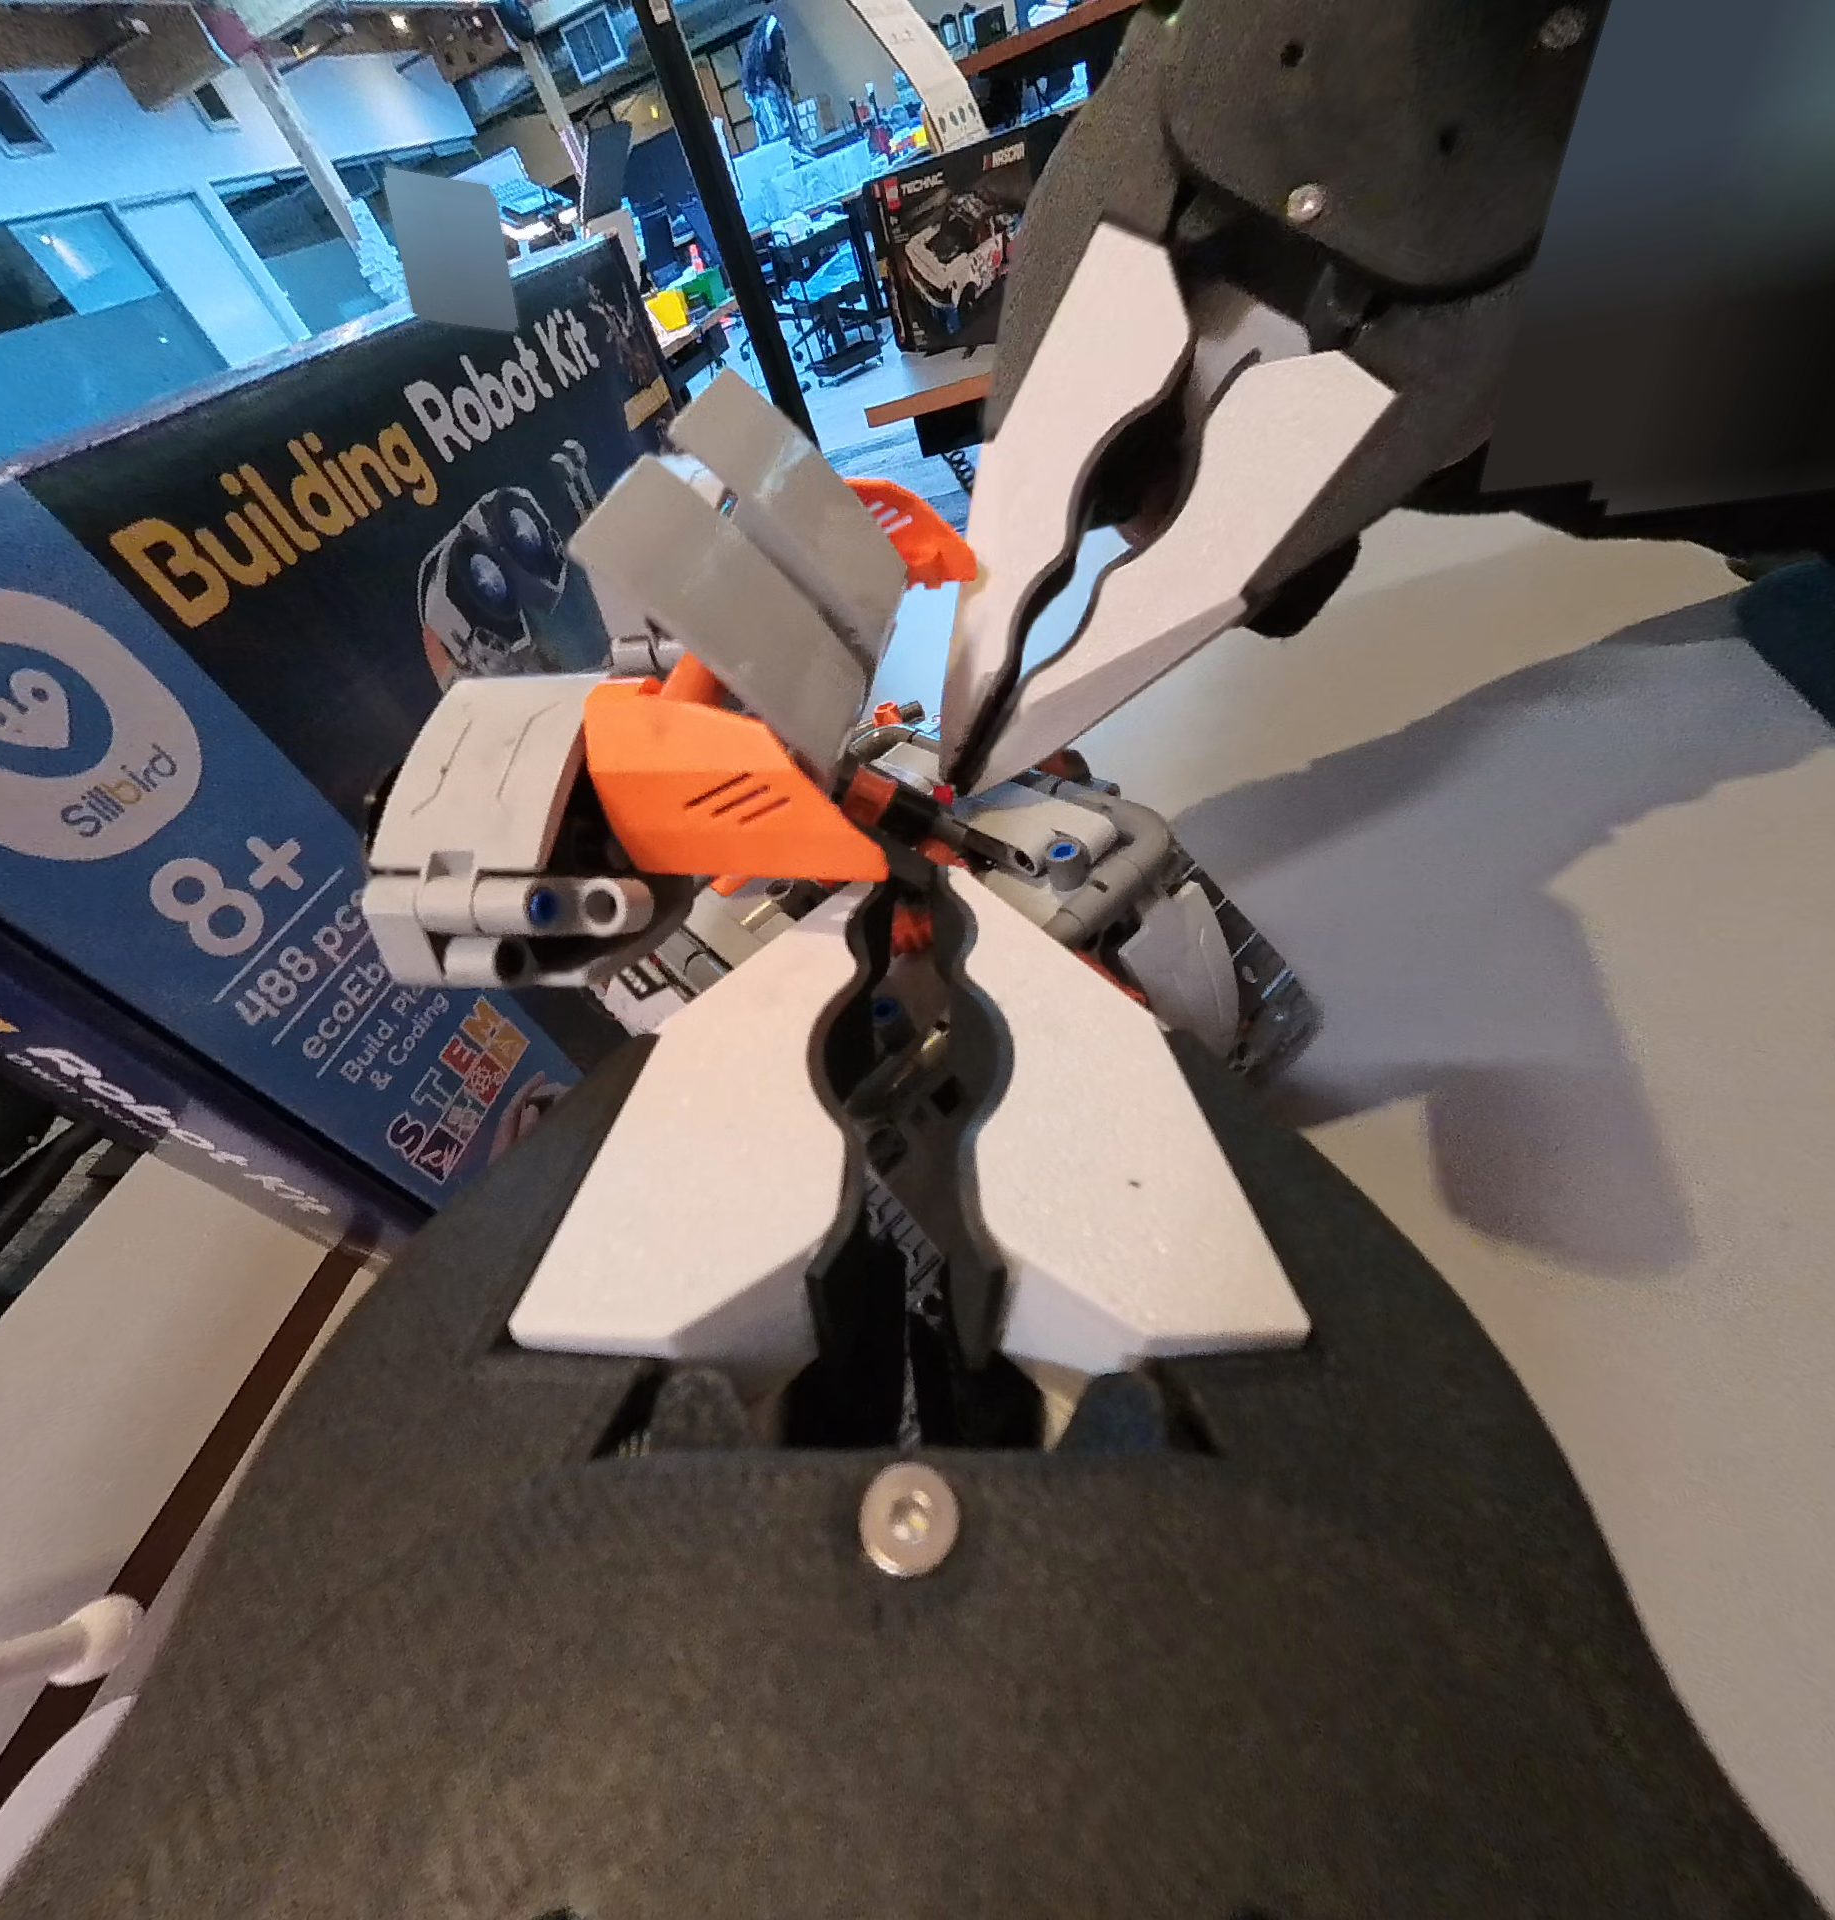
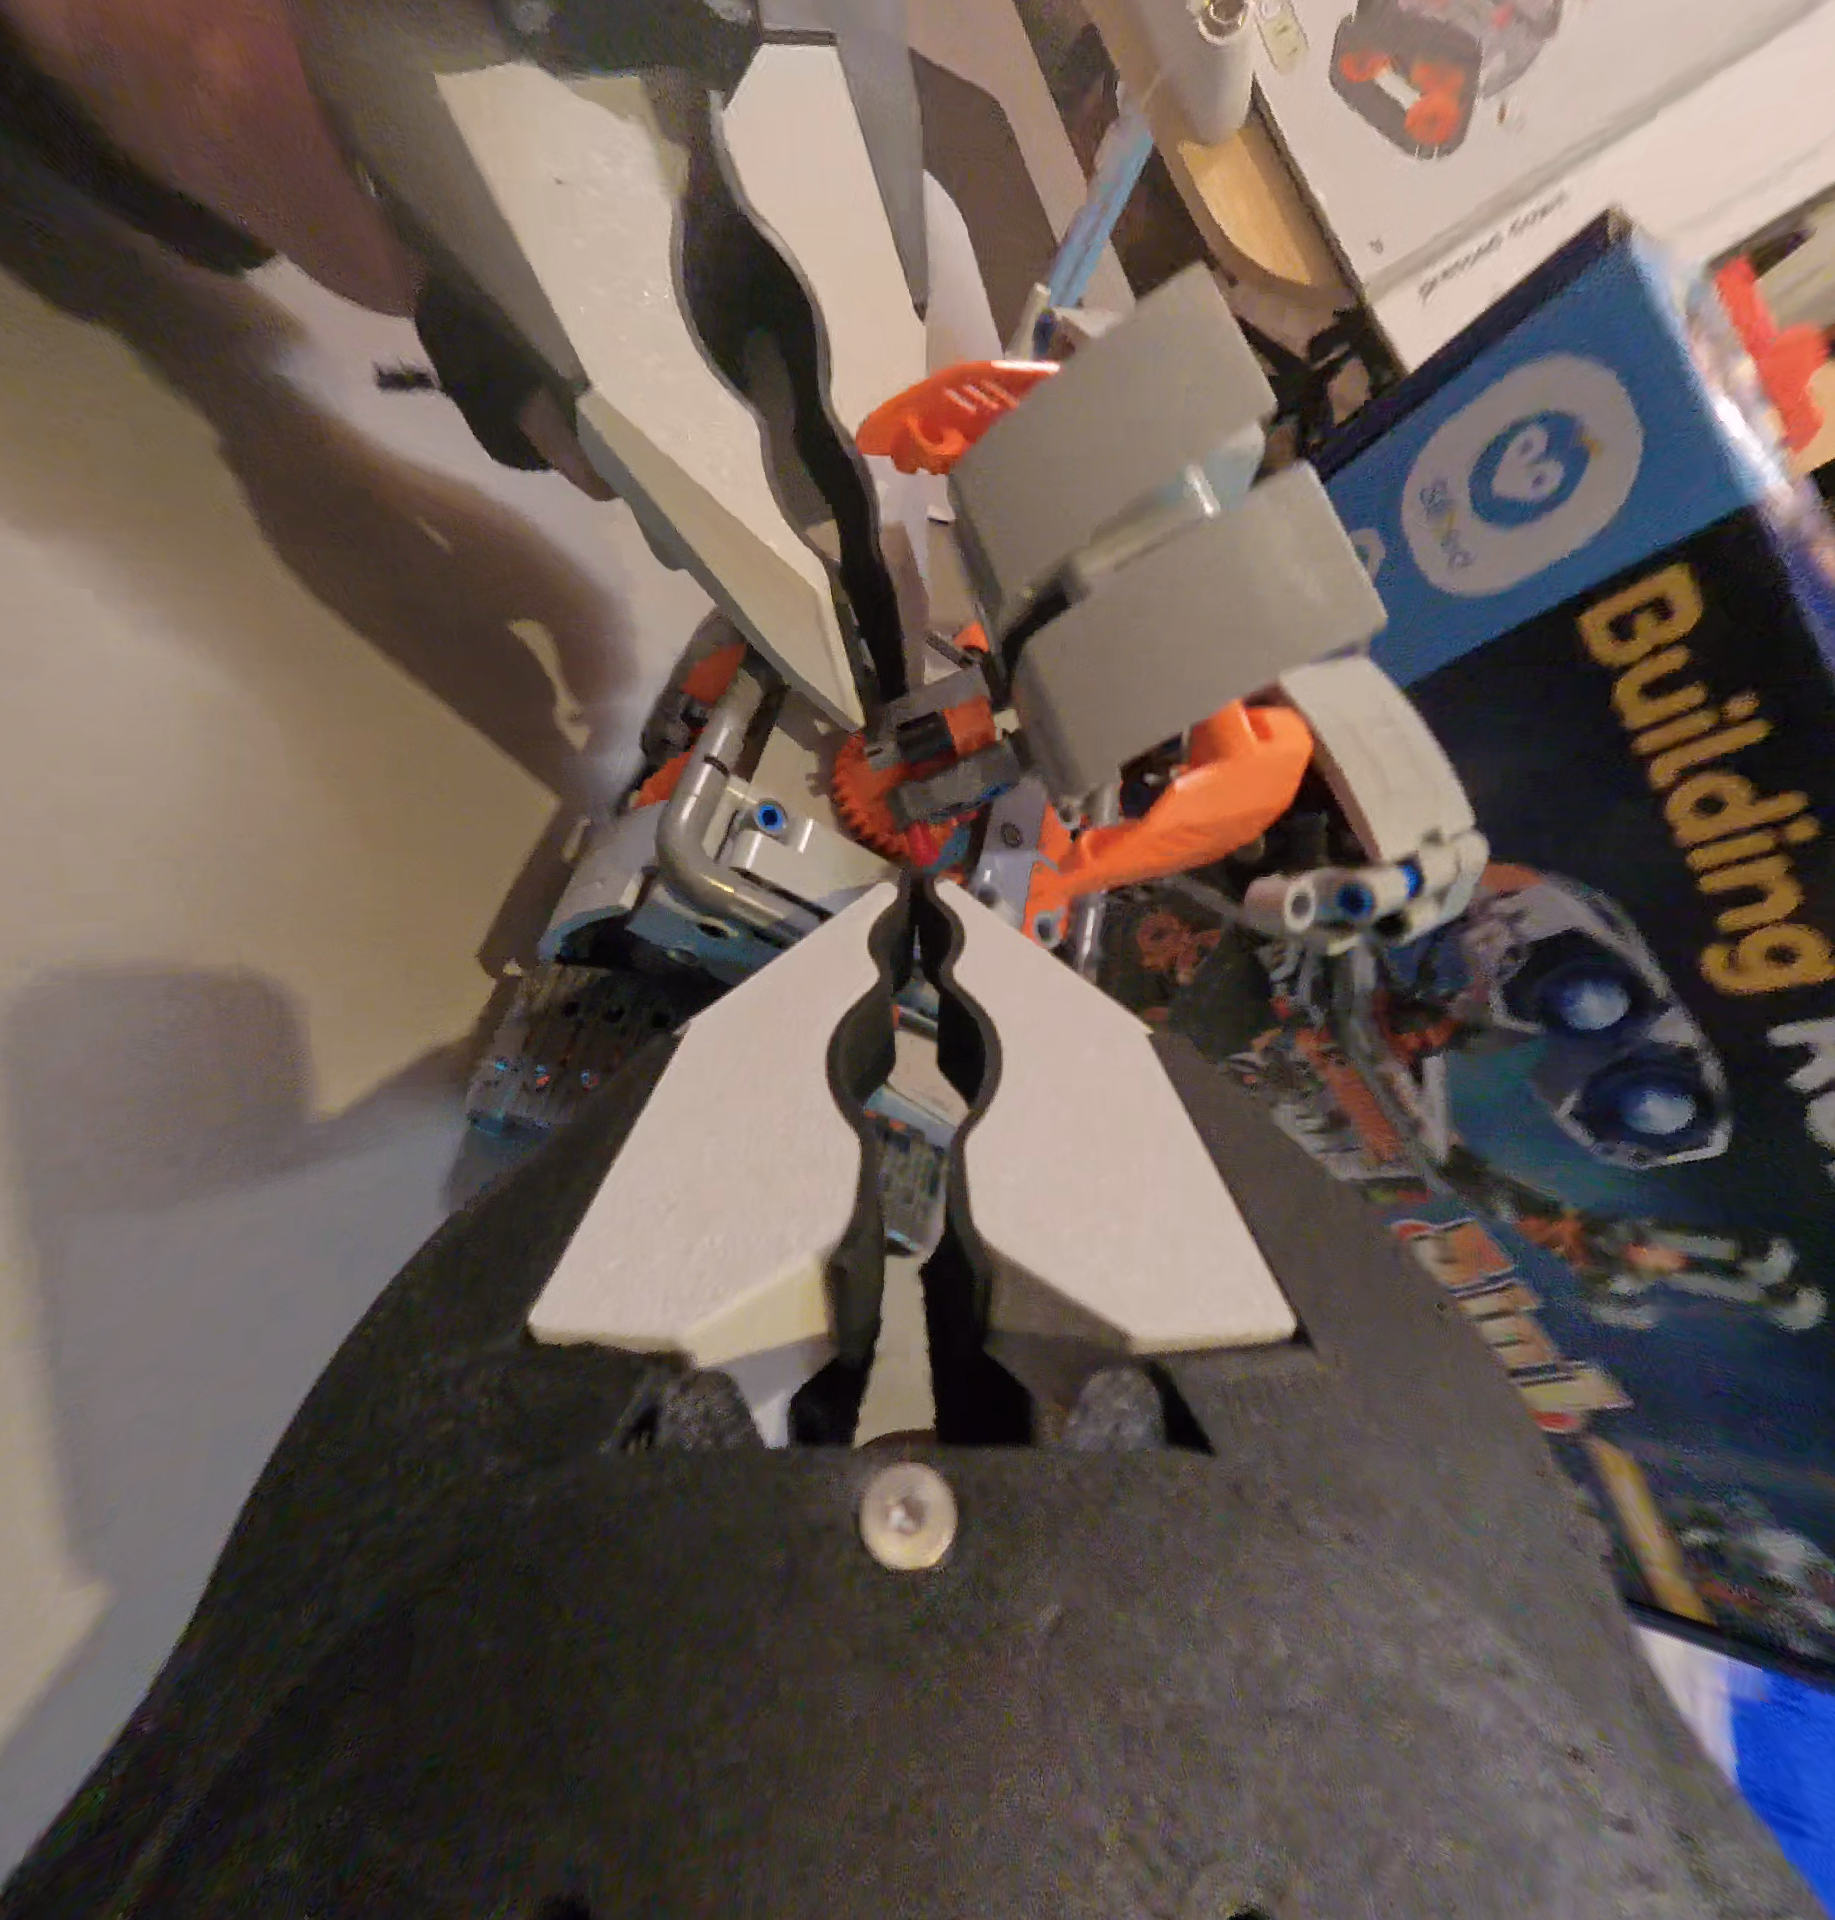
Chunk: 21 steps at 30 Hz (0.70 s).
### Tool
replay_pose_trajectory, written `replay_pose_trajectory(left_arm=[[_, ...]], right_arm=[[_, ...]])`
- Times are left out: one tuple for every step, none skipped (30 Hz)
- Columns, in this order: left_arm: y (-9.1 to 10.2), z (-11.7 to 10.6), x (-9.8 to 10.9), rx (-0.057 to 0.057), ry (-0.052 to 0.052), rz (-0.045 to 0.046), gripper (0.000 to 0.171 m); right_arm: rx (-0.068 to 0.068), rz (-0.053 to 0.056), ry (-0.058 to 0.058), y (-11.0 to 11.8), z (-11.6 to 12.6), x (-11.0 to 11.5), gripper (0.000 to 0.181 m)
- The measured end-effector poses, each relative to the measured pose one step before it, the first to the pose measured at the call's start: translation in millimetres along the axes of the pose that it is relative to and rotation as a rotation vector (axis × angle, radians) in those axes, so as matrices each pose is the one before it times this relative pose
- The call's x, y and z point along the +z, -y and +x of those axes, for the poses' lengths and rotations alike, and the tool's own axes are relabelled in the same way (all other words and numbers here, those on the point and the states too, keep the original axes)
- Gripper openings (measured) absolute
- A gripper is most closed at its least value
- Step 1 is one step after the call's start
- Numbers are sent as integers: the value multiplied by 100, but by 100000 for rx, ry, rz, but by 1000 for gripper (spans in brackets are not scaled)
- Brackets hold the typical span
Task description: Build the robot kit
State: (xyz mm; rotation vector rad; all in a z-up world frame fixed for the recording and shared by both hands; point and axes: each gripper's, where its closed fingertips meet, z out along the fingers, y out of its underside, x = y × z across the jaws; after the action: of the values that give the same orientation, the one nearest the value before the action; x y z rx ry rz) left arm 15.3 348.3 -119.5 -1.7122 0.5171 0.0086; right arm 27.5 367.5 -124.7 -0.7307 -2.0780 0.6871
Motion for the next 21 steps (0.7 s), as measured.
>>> replay_pose_trajectory(left_arm=[[-6,-9,4,133,282,364,6],[14,20,5,-292,26,437,6],[-3,-10,11,53,22,136,6],[1,-12,1,291,7,-19,6],[4,1,1,206,170,101,6],[2,6,4,367,463,278,6],[7,11,18,815,609,225,6],[4,3,15,988,601,-67,6],[7,2,11,840,442,-216,6],[12,19,2,909,483,-161,6],[1,22,8,891,449,-88,6],[-3,17,-2,559,263,-125,6],[-5,-4,-9,455,204,-200,6],[-22,-20,-30,466,253,-188,6],[-16,15,-7,415,102,52,6],[16,47,21,286,64,114,6],[4,-12,44,246,264,-2,6],[22,10,27,196,22,125,6],[-2,4,15,-3,-20,45,6],[-3,-1,5,116,39,17,6],[-12,2,-1,234,133,-40,6]], right_arm=[[6587,2657,1346,82,15,-150,0],[8578,2507,1072,43,106,-134,0],[9206,3682,2517,204,-162,-138,2],[7720,3585,1704,162,-276,-65,4],[6086,781,-1849,-248,114,34,8],[4800,936,-1062,-160,-65,25,10],[4156,2790,-1482,169,-66,-17,9],[3276,1416,-2599,36,87,42,9],[1592,745,-1330,33,-100,125,10],[43,431,-1495,40,-58,158,7],[-65,-201,-2713,-38,201,207,3],[1230,84,-1619,3,156,203,3],[2362,1189,-15,155,76,82,3],[1834,439,722,1,16,58,3],[794,156,352,-28,84,-37,2],[888,1409,149,166,120,-160,1],[1819,1282,924,188,56,-126,0],[2076,774,692,100,135,-54,0],[1536,939,308,107,160,-50,0],[909,580,1698,34,-138,40,0],[549,-144,1214,-77,-130,127,0]])
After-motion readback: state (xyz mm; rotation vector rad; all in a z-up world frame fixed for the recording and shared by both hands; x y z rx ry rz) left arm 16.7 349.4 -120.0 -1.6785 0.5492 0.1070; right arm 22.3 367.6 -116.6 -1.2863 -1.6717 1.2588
